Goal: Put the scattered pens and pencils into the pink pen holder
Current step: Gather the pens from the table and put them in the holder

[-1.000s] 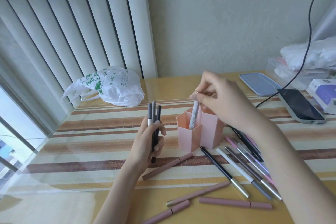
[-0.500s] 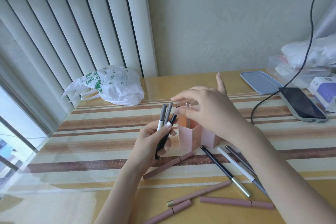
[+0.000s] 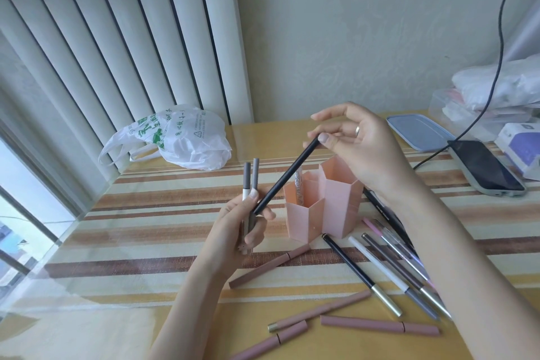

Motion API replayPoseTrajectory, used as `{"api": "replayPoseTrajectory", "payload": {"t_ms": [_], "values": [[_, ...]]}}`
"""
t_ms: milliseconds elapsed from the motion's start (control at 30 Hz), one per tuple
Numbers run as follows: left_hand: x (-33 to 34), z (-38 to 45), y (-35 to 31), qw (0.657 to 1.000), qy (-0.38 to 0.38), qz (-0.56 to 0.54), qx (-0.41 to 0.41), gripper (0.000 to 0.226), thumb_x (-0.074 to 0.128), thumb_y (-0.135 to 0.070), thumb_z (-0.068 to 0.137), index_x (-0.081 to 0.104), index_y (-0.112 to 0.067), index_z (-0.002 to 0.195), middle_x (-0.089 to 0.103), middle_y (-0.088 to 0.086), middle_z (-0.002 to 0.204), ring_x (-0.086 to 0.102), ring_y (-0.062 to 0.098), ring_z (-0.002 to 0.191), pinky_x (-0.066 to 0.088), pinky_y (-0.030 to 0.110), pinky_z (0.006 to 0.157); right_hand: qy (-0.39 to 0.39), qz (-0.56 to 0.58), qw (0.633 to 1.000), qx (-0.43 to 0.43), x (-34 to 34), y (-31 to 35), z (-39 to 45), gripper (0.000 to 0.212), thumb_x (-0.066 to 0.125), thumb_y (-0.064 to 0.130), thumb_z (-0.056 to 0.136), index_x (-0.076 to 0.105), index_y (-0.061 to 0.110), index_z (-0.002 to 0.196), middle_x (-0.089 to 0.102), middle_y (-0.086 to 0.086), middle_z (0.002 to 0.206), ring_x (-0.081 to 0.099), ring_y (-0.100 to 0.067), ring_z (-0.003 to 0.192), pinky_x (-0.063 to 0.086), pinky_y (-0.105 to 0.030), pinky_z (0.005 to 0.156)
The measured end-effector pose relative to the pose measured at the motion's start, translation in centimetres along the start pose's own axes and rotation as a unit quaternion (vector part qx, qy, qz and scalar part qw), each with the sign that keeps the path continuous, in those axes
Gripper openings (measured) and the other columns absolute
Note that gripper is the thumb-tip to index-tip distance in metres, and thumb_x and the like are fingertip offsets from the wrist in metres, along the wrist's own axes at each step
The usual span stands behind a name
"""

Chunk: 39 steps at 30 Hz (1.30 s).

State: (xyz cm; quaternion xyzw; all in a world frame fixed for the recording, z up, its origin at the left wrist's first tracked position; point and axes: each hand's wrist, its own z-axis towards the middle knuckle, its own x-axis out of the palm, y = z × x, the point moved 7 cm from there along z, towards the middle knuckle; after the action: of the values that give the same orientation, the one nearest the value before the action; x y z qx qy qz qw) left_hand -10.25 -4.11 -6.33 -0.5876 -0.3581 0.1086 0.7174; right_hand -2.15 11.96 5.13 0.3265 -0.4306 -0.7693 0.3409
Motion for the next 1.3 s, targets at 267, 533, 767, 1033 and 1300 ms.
{"api": "replayPoseTrajectory", "payload": {"t_ms": [267, 533, 767, 1033, 1300], "values": [[0.1, -0.1, -0.1, 0.999, 0.029, -0.021, 0.008, 0.043, 0.082, -0.048, 0.058, 0.074, -0.020, 0.090, 0.068, -0.005, 0.065, 0.030, 0.000, 0.028, 0.021, 0.010, 0.027, 0.015, 0.024, 0.999, 0.045, 0.2, -0.8, -0.1, 0.017, 0.061, 0.004, 0.090, 0.064, 0.015, 0.102, 0.075, -0.004, 0.094, 0.072, -0.011, 0.090, 0.050, -0.022, 0.084], [-0.7, 0.2, 0.3, 0.999, -0.020, 0.040, 0.000, 0.051, 0.089, -0.045, 0.042, 0.070, -0.018, 0.081, 0.064, -0.001, 0.054, 0.028, -0.001, 0.028, 0.021, 0.012, 0.027, 0.050, 0.051, 0.996, 0.053, 1.0, -0.4, -0.3, 0.015, 0.058, 0.013, 0.093, 0.070, 0.017, 0.101, 0.077, -0.005, 0.093, 0.072, -0.020, 0.092, 0.050, -0.033, 0.093], [-1.2, 0.2, 0.4, 0.997, -0.057, 0.053, -0.008, 0.040, 0.073, -0.048, 0.070, 0.066, -0.010, 0.081, 0.055, -0.003, 0.048, 0.026, 0.001, 0.028, 0.019, 0.013, 0.027, -0.005, 0.074, 0.997, 0.003, 0.2, 0.6, -0.2, 0.016, 0.059, 0.006, 0.091, 0.061, 0.013, 0.106, 0.075, -0.009, 0.091, 0.073, -0.020, 0.088, 0.052, -0.030, 0.090], [-1.6, 0.9, 0.9, 0.994, -0.064, -0.081, -0.030, 0.037, 0.044, -0.030, 0.083, 0.069, -0.007, 0.100, 0.056, 0.001, 0.067, 0.030, 0.006, 0.037, 0.013, 0.017, 0.031, -0.021, -0.125, 0.991, -0.049, -0.4, 0.7, -0.4, 0.019, 0.071, 0.016, 0.083, 0.054, 0.018, 0.076, 0.075, 0.000, 0.084, 0.072, -0.007, 0.080, 0.055, -0.033, 0.085], [-1.4, 0.8, 0.8, 0.996, -0.050, -0.064, -0.025, 0.037, 0.044, -0.029, 0.086, 0.069, -0.010, 0.106, 0.054, 0.000, 0.069, 0.033, 0.006, 0.042, 0.019, 0.015, 0.031, 0.049, -0.321, 0.945, -0.050, 1.4, -0.8, -0.3, 0.017, 0.054, 0.029, 0.094, 0.070, 0.029, 0.101, 0.065, 0.008, 0.124, 0.060, -0.014, 0.115, 0.003, -0.046, 0.119]]}}
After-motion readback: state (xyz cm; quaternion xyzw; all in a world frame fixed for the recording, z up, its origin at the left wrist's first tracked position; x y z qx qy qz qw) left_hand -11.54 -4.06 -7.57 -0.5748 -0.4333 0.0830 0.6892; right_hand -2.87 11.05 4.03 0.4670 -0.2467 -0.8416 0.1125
